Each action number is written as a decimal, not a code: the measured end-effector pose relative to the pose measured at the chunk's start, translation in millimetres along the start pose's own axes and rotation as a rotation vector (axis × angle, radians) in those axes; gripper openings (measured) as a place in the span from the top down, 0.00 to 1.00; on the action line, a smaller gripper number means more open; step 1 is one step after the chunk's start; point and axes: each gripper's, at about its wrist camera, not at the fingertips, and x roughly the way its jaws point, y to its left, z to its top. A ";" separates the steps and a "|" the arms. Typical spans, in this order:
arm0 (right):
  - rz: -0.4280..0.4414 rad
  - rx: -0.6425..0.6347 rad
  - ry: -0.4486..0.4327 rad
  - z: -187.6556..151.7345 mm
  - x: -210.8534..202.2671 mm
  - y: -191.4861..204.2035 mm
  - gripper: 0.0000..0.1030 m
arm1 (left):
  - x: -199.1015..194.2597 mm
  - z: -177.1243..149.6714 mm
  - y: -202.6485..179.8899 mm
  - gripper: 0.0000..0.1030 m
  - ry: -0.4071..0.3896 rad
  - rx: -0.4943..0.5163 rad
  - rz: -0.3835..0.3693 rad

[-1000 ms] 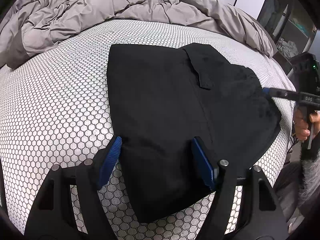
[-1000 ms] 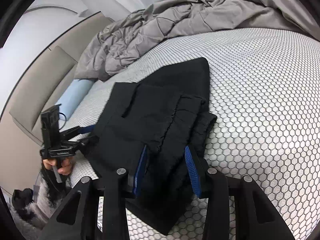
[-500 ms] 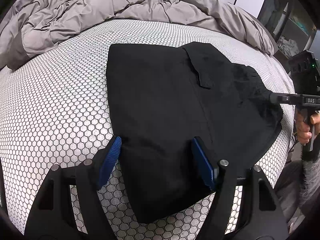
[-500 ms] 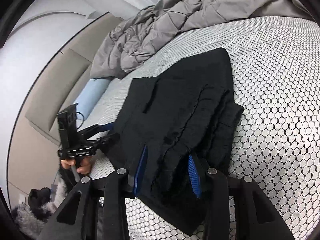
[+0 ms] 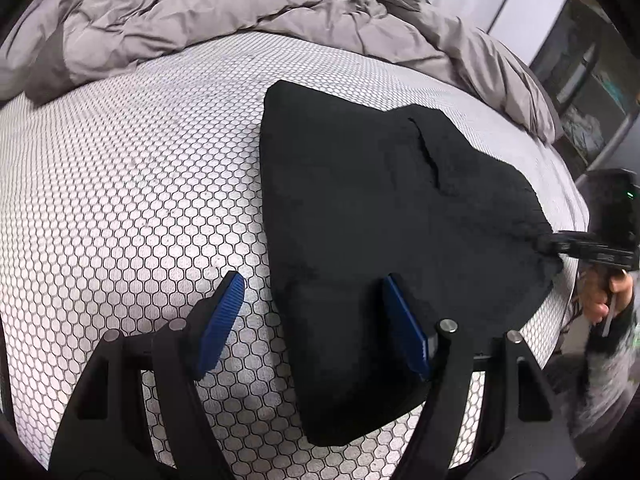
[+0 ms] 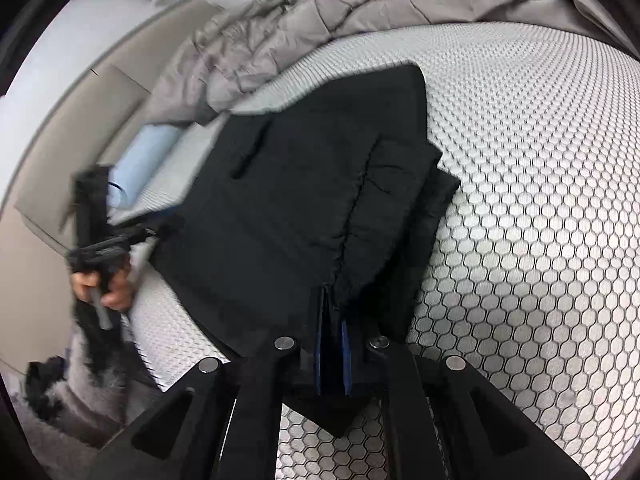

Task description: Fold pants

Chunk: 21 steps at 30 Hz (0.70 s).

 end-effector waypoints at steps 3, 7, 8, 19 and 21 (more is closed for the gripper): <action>-0.051 0.024 -0.129 4.8 -27.4 -3.8 0.64 | 4.6 0.2 2.9 0.33 0.001 -0.033 -0.026; -0.023 0.156 -0.068 8.4 -2.6 -29.1 0.51 | 15.5 -0.7 -0.1 0.47 0.039 -0.042 -0.039; -0.056 0.148 -0.042 9.5 6.4 -29.7 0.55 | 14.3 0.5 -1.5 0.54 0.032 -0.036 -0.037; -0.219 0.108 -0.085 48.4 19.2 -29.7 0.54 | 15.3 17.0 4.6 0.61 -0.025 -0.069 0.027; -0.255 0.078 -0.134 41.5 -2.0 -19.7 0.54 | 2.0 12.7 -0.4 0.60 -0.080 -0.030 0.086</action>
